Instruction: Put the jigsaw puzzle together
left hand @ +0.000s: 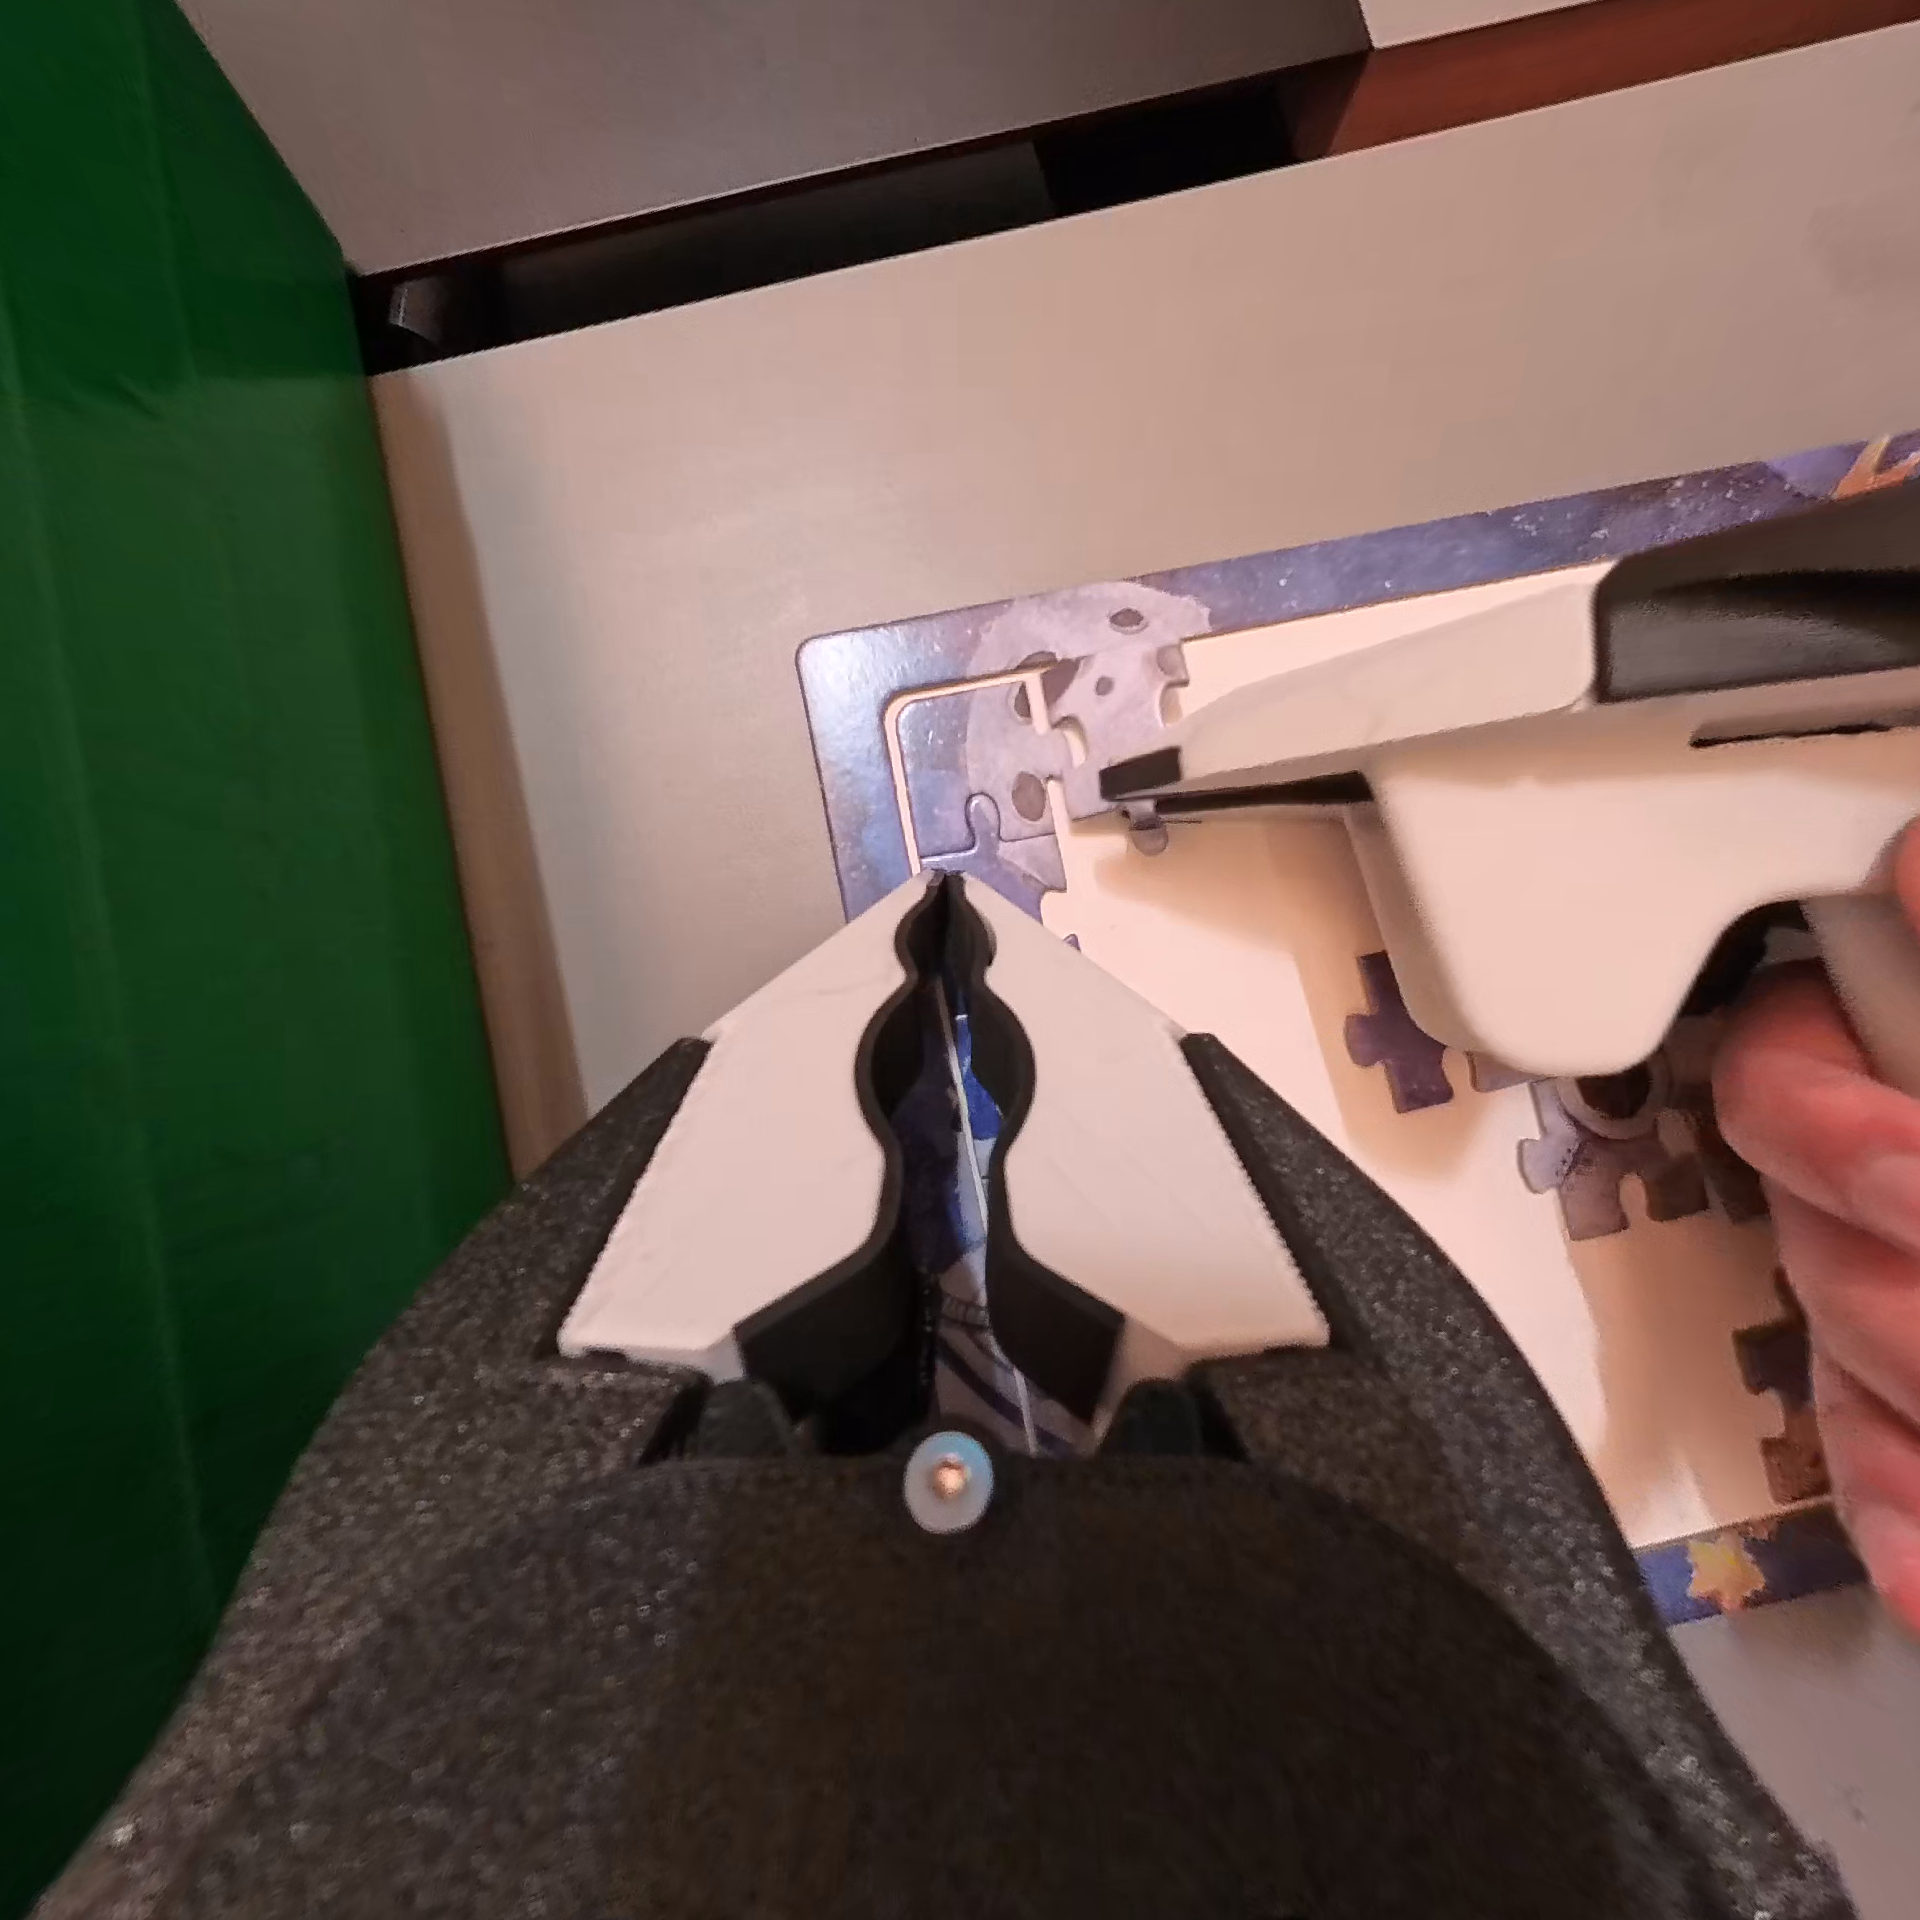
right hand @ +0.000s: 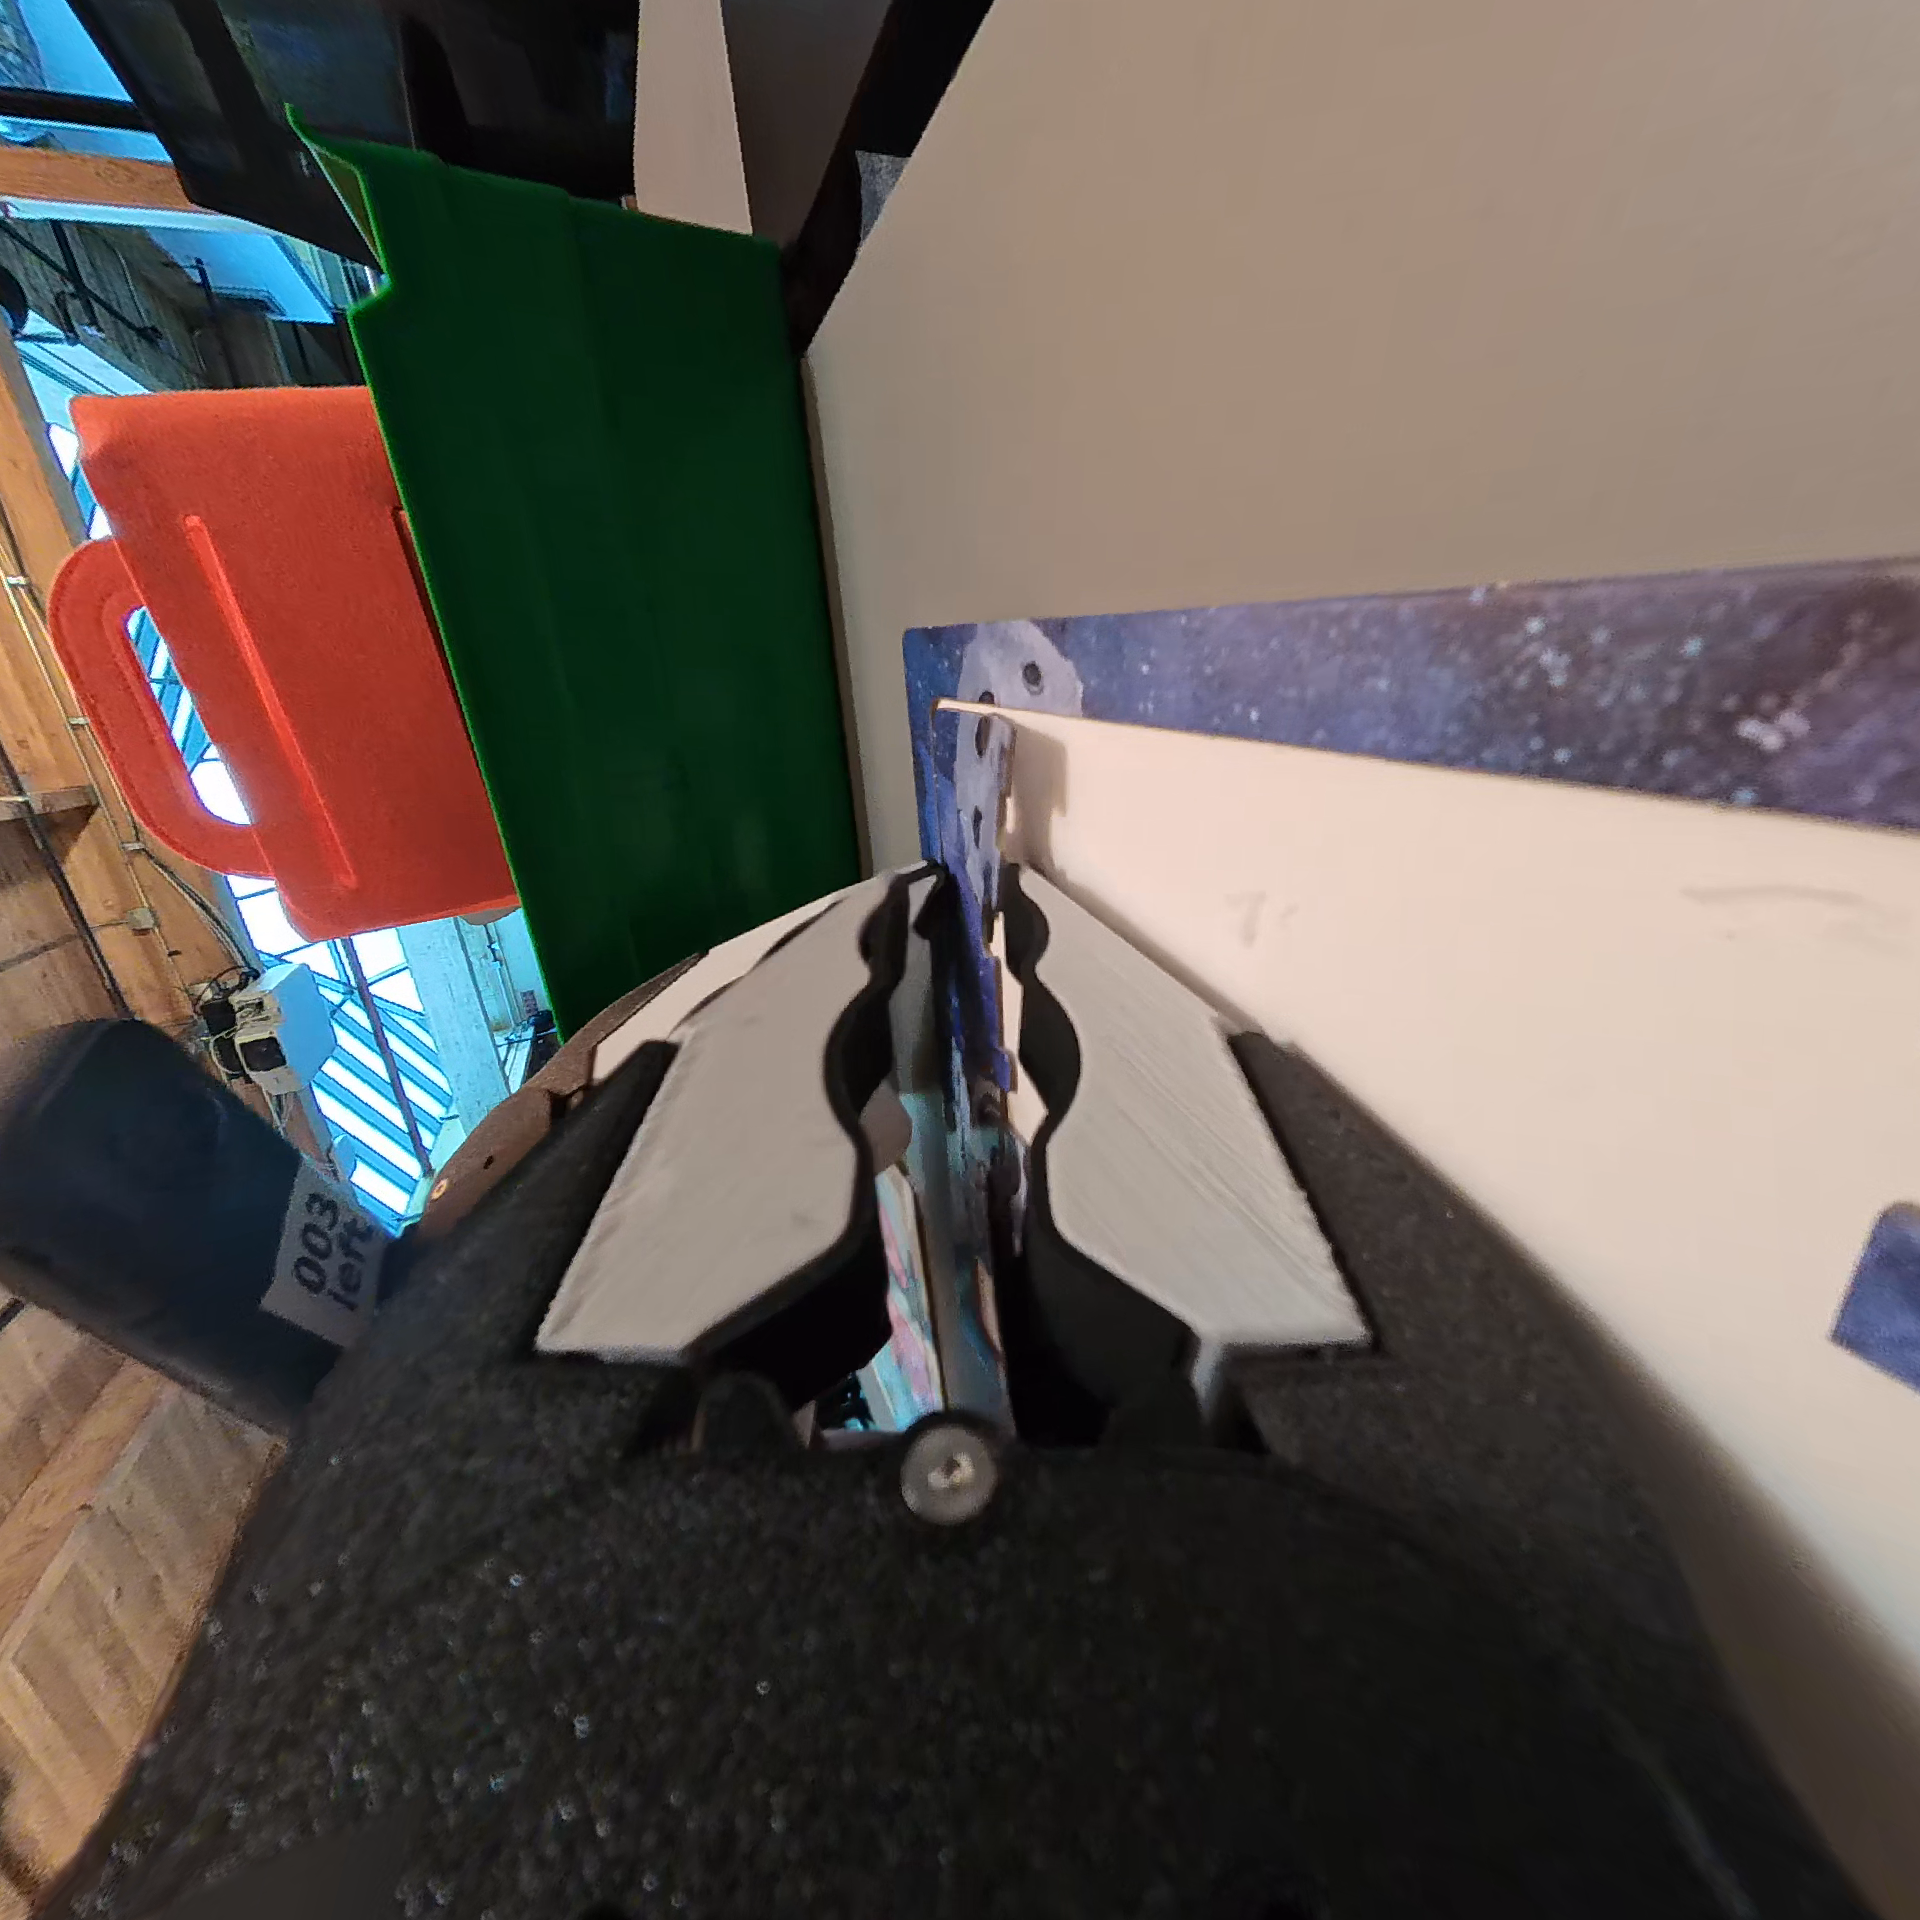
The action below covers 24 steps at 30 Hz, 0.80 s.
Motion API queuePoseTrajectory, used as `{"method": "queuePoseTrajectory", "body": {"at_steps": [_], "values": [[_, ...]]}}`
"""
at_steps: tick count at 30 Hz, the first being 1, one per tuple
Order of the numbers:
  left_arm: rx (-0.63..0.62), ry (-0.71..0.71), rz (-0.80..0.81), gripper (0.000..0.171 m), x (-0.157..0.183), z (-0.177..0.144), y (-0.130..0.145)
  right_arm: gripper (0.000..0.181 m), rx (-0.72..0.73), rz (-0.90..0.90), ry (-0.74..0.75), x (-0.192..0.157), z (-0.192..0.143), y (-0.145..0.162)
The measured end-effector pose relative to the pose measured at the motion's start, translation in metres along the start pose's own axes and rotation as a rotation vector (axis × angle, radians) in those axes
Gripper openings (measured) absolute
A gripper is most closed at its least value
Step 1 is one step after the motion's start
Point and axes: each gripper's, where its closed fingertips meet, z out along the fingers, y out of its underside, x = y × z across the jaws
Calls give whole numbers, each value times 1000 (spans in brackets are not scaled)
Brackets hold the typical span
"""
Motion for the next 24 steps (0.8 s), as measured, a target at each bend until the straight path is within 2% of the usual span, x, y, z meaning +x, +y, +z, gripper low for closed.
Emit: {"method": "queuePoseTrajectory", "body": {"at_steps": [5,12,15,18,19,20,23,24], "values": [[2,8,-6,0,0,0,0,27,-49,-63,37,-5,-4,5],[-6,-2,11,0,-1,-1,0,39,-79,74,-123,-18,6,12],[0,-33,44,0,-4,-4,-2,38,-78,71,-121,-15,5,10],[28,40,13,0,6,-7,-6,43,-65,63,-120,-15,1,5],[44,85,3,0,12,-9,-9,39,-62,65,-122,-15,0,4],[57,137,-5,1,20,-10,-11,44,-62,71,-131,-15,-1,3],[83,219,-47,9,32,-12,-17,41,-63,85,-151,-17,-3,2],[90,237,-55,10,35,-12,-18,46,-64,86,-152,-17,-3,3]]}}
